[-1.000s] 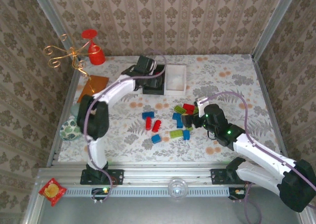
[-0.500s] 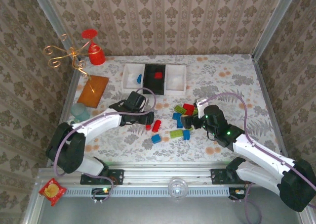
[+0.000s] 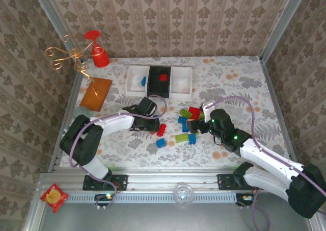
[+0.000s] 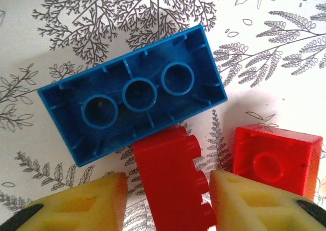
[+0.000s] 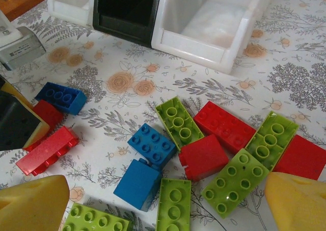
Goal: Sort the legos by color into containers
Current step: Pick up the lego from the center of the table.
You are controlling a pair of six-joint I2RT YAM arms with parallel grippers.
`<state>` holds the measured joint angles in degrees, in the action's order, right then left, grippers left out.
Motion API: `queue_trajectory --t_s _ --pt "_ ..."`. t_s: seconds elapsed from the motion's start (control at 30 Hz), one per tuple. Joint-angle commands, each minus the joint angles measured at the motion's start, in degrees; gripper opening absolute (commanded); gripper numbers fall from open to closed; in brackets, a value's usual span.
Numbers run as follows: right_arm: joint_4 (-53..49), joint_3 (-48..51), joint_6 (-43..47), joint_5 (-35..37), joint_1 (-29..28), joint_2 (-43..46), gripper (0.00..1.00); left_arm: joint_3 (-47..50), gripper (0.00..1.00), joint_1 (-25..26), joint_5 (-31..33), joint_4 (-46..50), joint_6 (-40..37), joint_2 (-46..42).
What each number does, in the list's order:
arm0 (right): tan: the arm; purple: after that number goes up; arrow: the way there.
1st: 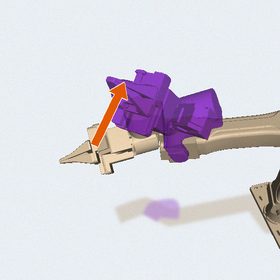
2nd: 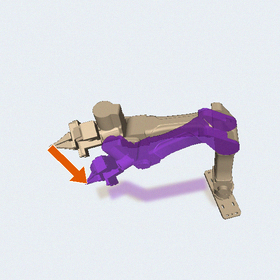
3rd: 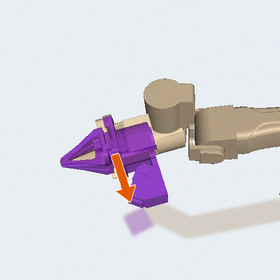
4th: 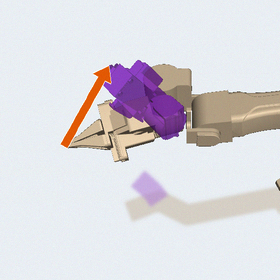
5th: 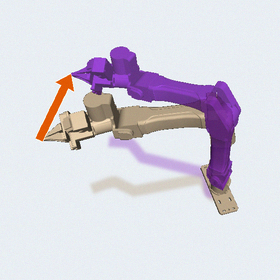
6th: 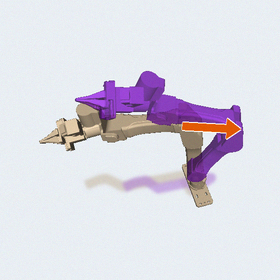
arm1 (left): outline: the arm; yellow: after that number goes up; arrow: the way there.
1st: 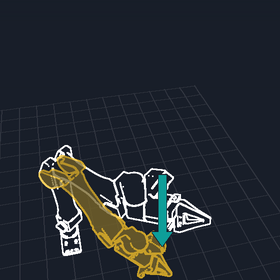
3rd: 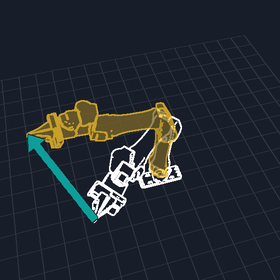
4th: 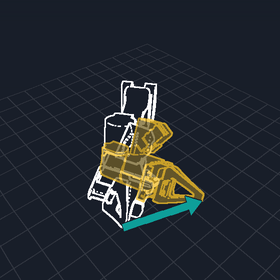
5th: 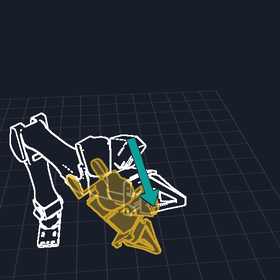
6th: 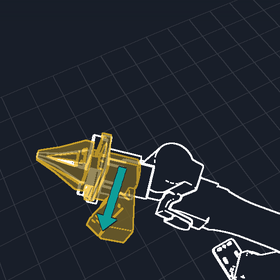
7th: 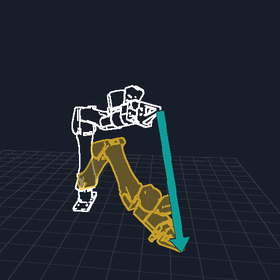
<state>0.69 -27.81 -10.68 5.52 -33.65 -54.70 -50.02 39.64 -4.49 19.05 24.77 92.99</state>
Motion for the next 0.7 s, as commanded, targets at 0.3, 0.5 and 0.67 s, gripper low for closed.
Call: queue_trajectory --t_s 0.3,0.5,0.67 --pt "1.84 0.57 -0.99 -1.26 -0.28 -1.2 1.0 2.9 0.29 0.9 7.06 -0.94 3.01 -8.0" --pt "2.96 0.7 -1.04 -2.45 -0.28 -1.47 1.0 -1.2 0.29 1.3 9.67 -4.41 -0.48 -15.42" --pt "6.3 1.8 -0.87 -4.39 -2.24 -1.76 1.0 -13.43 0.29 -3.22 7.57 -9.56 -5.19 -3.7"
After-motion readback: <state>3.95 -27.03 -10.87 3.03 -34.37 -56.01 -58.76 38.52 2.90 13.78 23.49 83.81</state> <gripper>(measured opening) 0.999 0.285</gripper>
